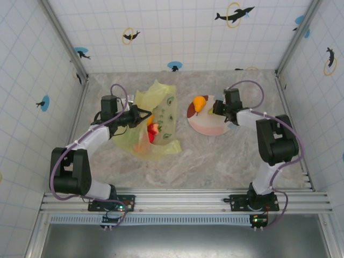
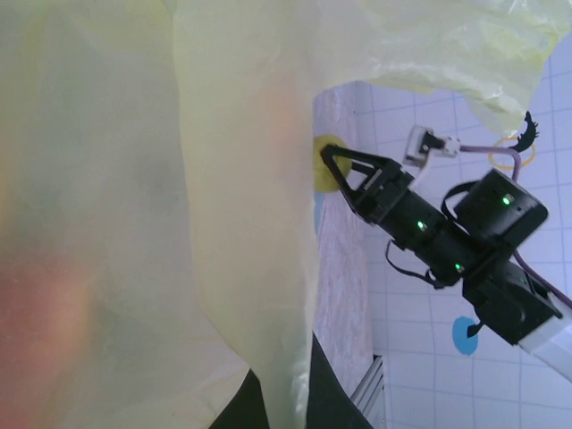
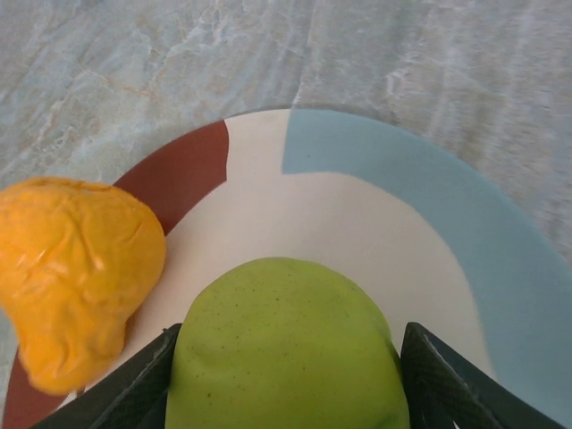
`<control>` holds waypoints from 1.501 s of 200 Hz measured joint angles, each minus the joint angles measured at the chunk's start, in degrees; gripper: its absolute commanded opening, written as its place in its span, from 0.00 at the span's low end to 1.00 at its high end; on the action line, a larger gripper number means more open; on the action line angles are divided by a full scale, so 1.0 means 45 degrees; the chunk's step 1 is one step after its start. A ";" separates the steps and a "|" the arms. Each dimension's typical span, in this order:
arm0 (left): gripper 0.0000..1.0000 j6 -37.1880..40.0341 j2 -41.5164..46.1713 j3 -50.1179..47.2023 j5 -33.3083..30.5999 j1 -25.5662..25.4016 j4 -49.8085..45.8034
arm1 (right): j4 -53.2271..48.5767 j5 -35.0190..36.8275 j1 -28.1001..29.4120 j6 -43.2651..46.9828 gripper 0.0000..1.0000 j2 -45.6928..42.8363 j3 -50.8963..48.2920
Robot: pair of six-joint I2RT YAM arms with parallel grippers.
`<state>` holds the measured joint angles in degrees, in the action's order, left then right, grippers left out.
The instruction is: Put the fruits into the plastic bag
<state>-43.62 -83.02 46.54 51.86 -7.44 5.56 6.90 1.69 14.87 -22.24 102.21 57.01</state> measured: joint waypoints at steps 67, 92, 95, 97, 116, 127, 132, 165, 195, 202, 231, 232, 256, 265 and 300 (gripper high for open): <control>0.00 -0.0228 0.0000 -0.0029 0.0044 0.0000 0.0029 | 0.1763 -0.1744 0.1535 -0.0219 0.61 -0.3517 -0.2720; 0.00 -0.0267 0.0000 -0.0029 0.0141 0.0000 0.0034 | 0.2861 -0.2370 0.3269 -0.0155 0.61 -0.3308 -0.2657; 0.00 -0.0262 0.0000 -0.0029 0.0146 0.0000 0.0029 | 0.2977 -0.2433 0.3453 -0.0146 0.61 -0.3245 -0.2608; 0.00 -0.0253 0.0000 -0.0029 0.0155 0.0000 0.0029 | 0.3045 -0.2463 0.3555 -0.0141 0.61 -0.3177 -0.2574; 0.00 -0.0126 0.0005 -0.0029 0.0262 0.0000 0.0010 | 0.3696 -0.2807 0.4595 0.0000 0.61 -0.2215 -0.1841; 0.00 -0.0039 0.0024 -0.0029 0.0296 0.0000 0.0010 | 0.4133 -0.2997 0.4998 0.0015 0.61 -0.1593 -0.1384; 0.00 -0.0019 0.0044 -0.0029 0.0321 0.0000 0.0010 | 0.4274 -0.3060 0.5144 -0.0005 0.61 -0.1336 -0.1209; 0.00 0.0015 0.0180 -0.0024 0.0442 0.0000 0.0058 | 0.5071 -0.3269 0.5833 -0.0189 0.60 0.0185 -0.0175; 0.00 -0.0092 0.0219 -0.0024 0.0646 0.0000 0.0355 | 0.5571 -0.3371 0.6295 -0.0549 0.60 0.1064 0.0330; 0.00 -0.0131 0.0228 -0.0024 0.0690 0.0000 0.0423 | 0.5634 -0.3381 0.6392 -0.0665 0.59 0.1263 0.0500; 0.00 -0.0418 0.0325 -0.0024 0.0777 0.0000 0.0733 | 0.6076 -0.3390 0.6800 -0.1214 0.60 0.2123 0.1282; 0.00 -0.0418 0.0330 -0.0024 0.0777 0.0000 0.0738 | 0.6091 -0.3390 0.6805 -0.1239 0.60 0.2142 0.1302; 0.00 -0.0617 0.0427 -0.0024 0.0816 0.0000 0.0991 | 0.6538 -0.3444 0.7038 -0.1855 0.60 0.2715 0.1734; 0.00 -0.0670 0.0437 -0.0024 0.0816 0.0000 0.1078 | 0.6737 -0.3492 0.7091 -0.2108 0.60 0.2895 0.1831; 0.00 -0.0850 0.0457 -0.0029 0.0811 0.0000 0.1307 | 0.7164 -0.3818 0.7266 -0.2987 0.60 0.3657 0.2375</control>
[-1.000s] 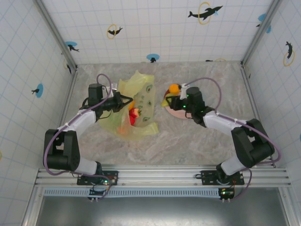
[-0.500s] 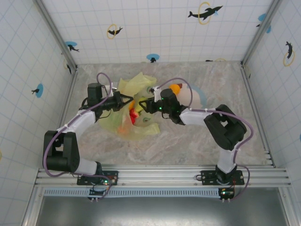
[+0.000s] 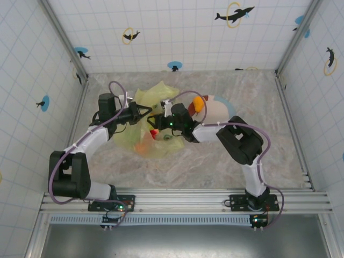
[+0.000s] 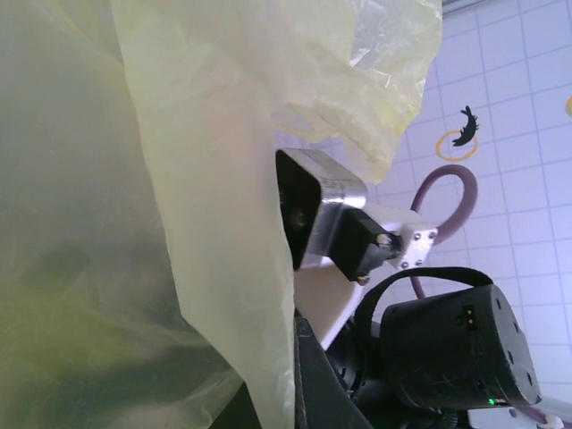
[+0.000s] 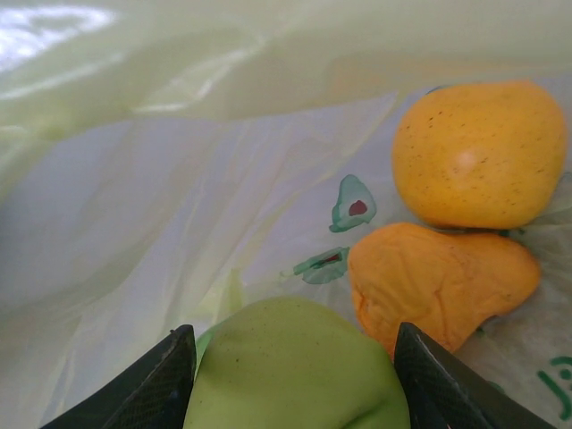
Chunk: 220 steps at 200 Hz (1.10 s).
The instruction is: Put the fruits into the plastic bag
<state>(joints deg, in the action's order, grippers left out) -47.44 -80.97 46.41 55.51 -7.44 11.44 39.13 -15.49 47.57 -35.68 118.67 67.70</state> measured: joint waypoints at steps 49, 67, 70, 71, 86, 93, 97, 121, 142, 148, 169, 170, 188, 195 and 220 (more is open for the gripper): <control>0.00 -0.0136 0.0000 0.0000 0.0000 0.0000 0.0121 | 0.0379 -0.0452 0.0282 -0.0792 0.64 0.0534 0.0559; 0.00 -0.0136 0.0000 0.0000 0.0000 0.0000 0.0151 | 0.0393 -0.0617 0.0345 -0.0981 0.64 0.0714 0.0850; 0.00 -0.0136 0.0000 0.0000 0.0000 0.0000 0.0146 | 0.0389 -0.0631 0.0350 -0.1005 0.65 0.0748 0.0923; 0.00 -0.0136 0.0000 0.0000 0.0000 0.0000 0.0146 | 0.0389 -0.0641 0.0350 -0.1005 0.65 0.0758 0.0937; 0.00 -0.0136 0.0000 0.0000 0.0000 0.0000 0.0151 | 0.0389 -0.0787 0.0350 -0.1161 0.65 0.0889 0.1166; 0.00 -0.0136 0.0000 0.0000 -0.0005 0.0000 0.0151 | 0.0393 -0.0855 0.0345 -0.1209 0.65 0.0899 0.1185; 0.00 -0.0136 0.0000 0.0000 -0.0005 0.0000 0.0151 | 0.0389 -0.0884 0.0345 -0.1219 0.65 0.0899 0.1185; 0.00 -0.0136 0.0000 -0.0053 -0.0005 0.0000 0.0151 | 0.0389 -0.0962 0.0291 -0.1311 0.66 0.0899 0.1185; 0.00 -0.0131 0.0000 -0.0083 -0.0010 0.0000 0.0155 | 0.0384 -0.1020 0.0180 -0.1331 0.69 0.0899 0.1171; 0.00 -0.0136 0.0000 -0.0083 -0.0015 0.0000 0.0155 | 0.0389 -0.1049 0.0131 -0.1345 0.70 0.0889 0.1141; 0.00 -0.0131 0.0000 -0.0107 -0.0010 0.0000 0.0151 | 0.0389 -0.1035 -0.0097 -0.1345 0.71 0.0714 0.0806; 0.00 -0.0131 0.0000 -0.0107 -0.0010 0.0000 0.0151 | 0.0384 -0.1035 -0.0112 -0.1345 0.71 0.0695 0.0772; 0.00 -0.0131 0.0000 -0.0141 -0.0015 0.0000 0.0146 | 0.0296 -0.0952 -0.0321 -0.1209 0.72 0.0413 0.0398; 0.00 -0.0131 0.0000 -0.0141 -0.0010 0.0000 0.0141 | 0.0248 -0.0903 -0.0408 -0.1151 0.72 0.0219 0.0175; 0.00 -0.0126 0.0000 -0.0141 -0.0015 0.0000 0.0141 | 0.0155 -0.0797 -0.0573 -0.0777 0.73 -0.0520 -0.0481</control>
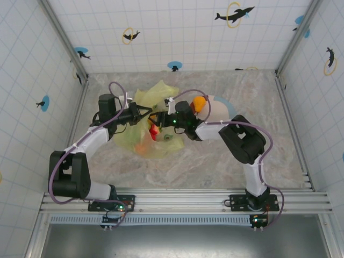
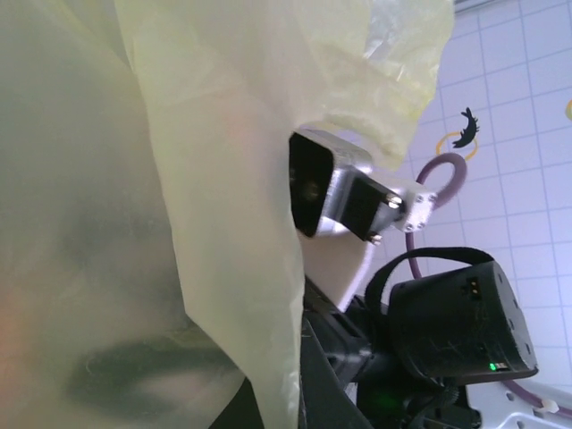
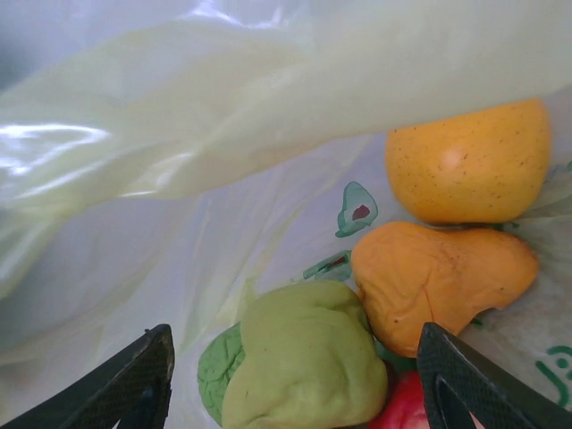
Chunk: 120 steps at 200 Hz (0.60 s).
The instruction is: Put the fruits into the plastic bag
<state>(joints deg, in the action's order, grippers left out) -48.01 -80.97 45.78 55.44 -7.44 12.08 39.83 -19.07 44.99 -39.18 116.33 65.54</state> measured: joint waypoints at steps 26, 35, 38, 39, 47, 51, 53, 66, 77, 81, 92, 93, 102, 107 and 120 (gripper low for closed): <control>0.00 0.0005 0.0000 0.0000 -0.0044 0.0000 -0.0029 | -0.0219 0.0175 -0.0029 0.0554 0.74 -0.0869 -0.0617; 0.00 0.0019 -0.0005 0.0000 -0.0092 0.0000 -0.0092 | -0.0355 0.0233 -0.0034 0.0816 0.74 -0.1151 -0.0826; 0.00 0.0034 0.0000 0.0000 -0.0097 0.0000 -0.0112 | -0.0389 0.0243 -0.0044 0.0855 0.74 -0.1229 -0.0899; 0.00 0.0039 -0.0005 0.0000 -0.0102 0.0000 -0.0117 | -0.0403 0.0243 -0.0044 0.0874 0.74 -0.1253 -0.0923; 0.00 0.0053 -0.0005 0.0000 -0.0146 0.0000 -0.0228 | -0.0568 0.0287 -0.0058 0.1122 0.75 -0.1540 -0.1190; 0.00 0.0058 0.0000 0.0000 -0.0185 0.0000 -0.0291 | -0.0627 0.0325 -0.0078 0.1205 0.75 -0.1666 -0.1336; 0.00 0.0068 -0.0005 0.0000 -0.0189 0.0000 -0.0306 | -0.0675 0.0321 -0.0087 0.1277 0.75 -0.1753 -0.1433; 0.00 0.0151 -0.0005 0.0000 -0.0253 0.0000 -0.0491 | -0.0928 0.0418 -0.0165 0.1642 0.77 -0.2273 -0.2025; 0.00 0.0219 -0.0005 0.0000 -0.0287 0.0000 -0.0593 | -0.1171 0.0568 -0.0262 0.1957 0.77 -0.2764 -0.2555; 0.00 0.0238 -0.0005 0.0000 -0.0311 0.0000 -0.0612 | -0.1316 0.0617 -0.0301 0.2074 0.77 -0.3007 -0.2793; 0.00 0.0296 -0.0005 0.0000 -0.0350 0.0005 -0.0636 | -0.1569 0.0743 -0.0432 0.2351 0.78 -0.3575 -0.3327; 0.00 0.0296 -0.0005 0.0000 -0.0355 0.0005 -0.0631 | -0.1593 0.0777 -0.0442 0.2395 0.78 -0.3657 -0.3400; 0.00 0.0330 -0.0005 0.0000 -0.0379 0.0010 -0.0651 | -0.1889 0.0967 -0.0549 0.2691 0.79 -0.4211 -0.3793; 0.00 0.0335 -0.0005 0.0000 -0.0403 0.0010 -0.0670 | -0.2059 0.1073 -0.0617 0.2837 0.80 -0.4571 -0.4017; 0.00 0.0340 -0.0005 0.0000 -0.0447 0.0010 -0.0704 | -0.2390 0.1341 -0.0801 0.3215 0.80 -0.5445 -0.4507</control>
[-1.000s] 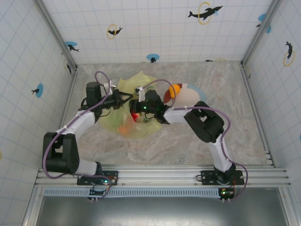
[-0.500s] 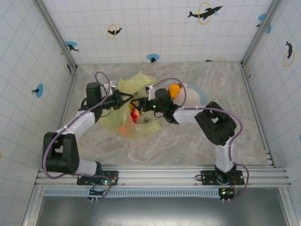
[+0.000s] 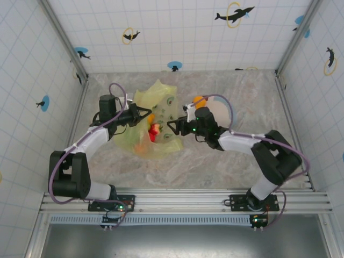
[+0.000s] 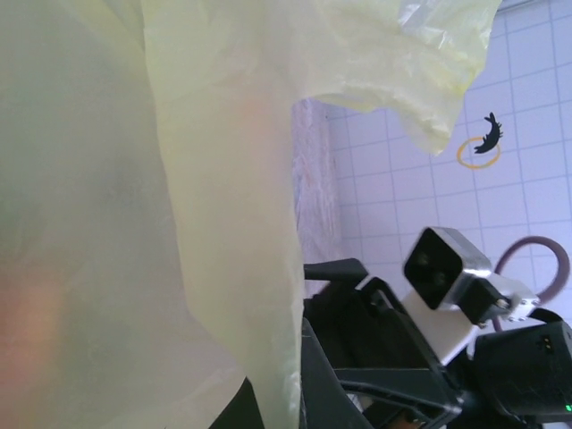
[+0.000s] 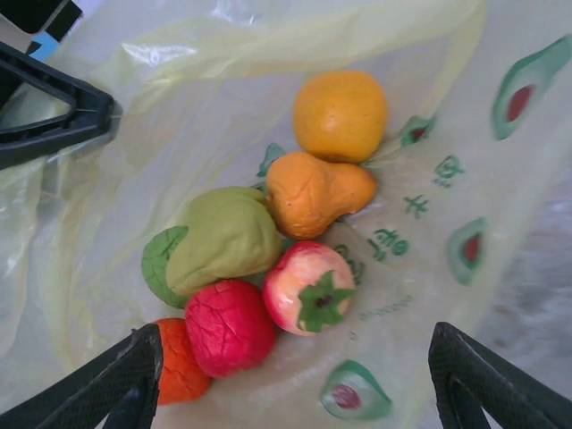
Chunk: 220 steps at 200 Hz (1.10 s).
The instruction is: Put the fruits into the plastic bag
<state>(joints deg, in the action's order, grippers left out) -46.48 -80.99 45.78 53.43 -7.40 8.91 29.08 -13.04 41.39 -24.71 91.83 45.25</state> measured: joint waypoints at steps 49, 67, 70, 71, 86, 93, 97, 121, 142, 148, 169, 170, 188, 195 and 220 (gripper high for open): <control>0.00 -0.0005 -0.0005 0.0000 -0.0029 0.0000 -0.0165 | -0.0763 0.0918 -0.1486 0.0811 0.85 -0.2637 -0.1409; 0.00 -0.0005 -0.0010 0.0000 -0.0029 0.0000 -0.0165 | -0.1239 0.1666 -0.2084 0.0933 0.88 -0.3147 -0.1574; 0.00 0.0000 -0.0015 0.0000 -0.0029 0.0000 -0.0165 | -0.1316 0.1894 -0.2171 0.0937 0.89 -0.3196 -0.1574; 0.00 0.0000 -0.0015 0.0000 -0.0029 0.0000 -0.0165 | -0.1331 0.1923 -0.2191 0.0942 0.89 -0.3206 -0.1574; 0.00 0.0000 -0.0029 0.0000 -0.0034 0.0000 -0.0170 | -0.1836 0.2992 -0.2365 0.1059 0.92 -0.3303 -0.1491; 0.00 -0.0005 -0.0034 0.0000 -0.0034 0.0000 -0.0175 | -0.2225 0.3483 -0.2380 0.1093 0.93 -0.3254 -0.1355; 0.00 -0.0005 -0.0034 0.0000 -0.0034 0.0000 -0.0170 | -0.2477 0.3823 -0.2390 0.1122 0.94 -0.3186 -0.1229; 0.00 -0.0005 -0.0034 0.0000 -0.0073 0.0000 -0.0180 | -0.3619 0.5144 -0.2390 0.1273 0.97 -0.2448 -0.0141; 0.00 -0.0005 -0.0039 0.0000 -0.0078 0.0000 -0.0199 | -0.4410 0.5867 -0.2390 0.1350 0.99 -0.1423 0.1073; 0.00 -0.0005 -0.0039 0.0000 -0.0078 0.0000 -0.0209 | -0.4663 0.6008 -0.2390 0.1360 0.99 -0.1088 0.1472; 0.00 -0.0005 -0.0039 0.0000 -0.0078 0.0000 -0.0214 | -0.5595 0.6334 -0.2390 0.1365 0.99 0.0180 0.2827; 0.00 0.0000 -0.0039 0.0000 -0.0078 0.0000 -0.0214 | -0.5634 0.6339 -0.2390 0.1370 0.99 0.0238 0.2885; 0.00 -0.0005 -0.0039 0.0000 -0.0083 0.0000 -0.0219 | -0.6441 0.6528 -0.2419 0.1365 0.99 0.1418 0.4133; 0.00 -0.0005 -0.0039 0.0000 -0.0078 0.0000 -0.0228 | -0.6693 0.6572 -0.2429 0.1355 0.99 0.1865 0.4590; 0.00 -0.0005 -0.0039 0.0000 -0.0078 0.0000 -0.0248 | -0.7451 0.6674 -0.2448 0.1341 0.99 0.3172 0.5872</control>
<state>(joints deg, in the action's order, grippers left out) -46.50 -81.17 45.78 53.08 -7.40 7.79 -4.45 16.99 30.37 -18.68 106.10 71.68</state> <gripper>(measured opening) 0.042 0.992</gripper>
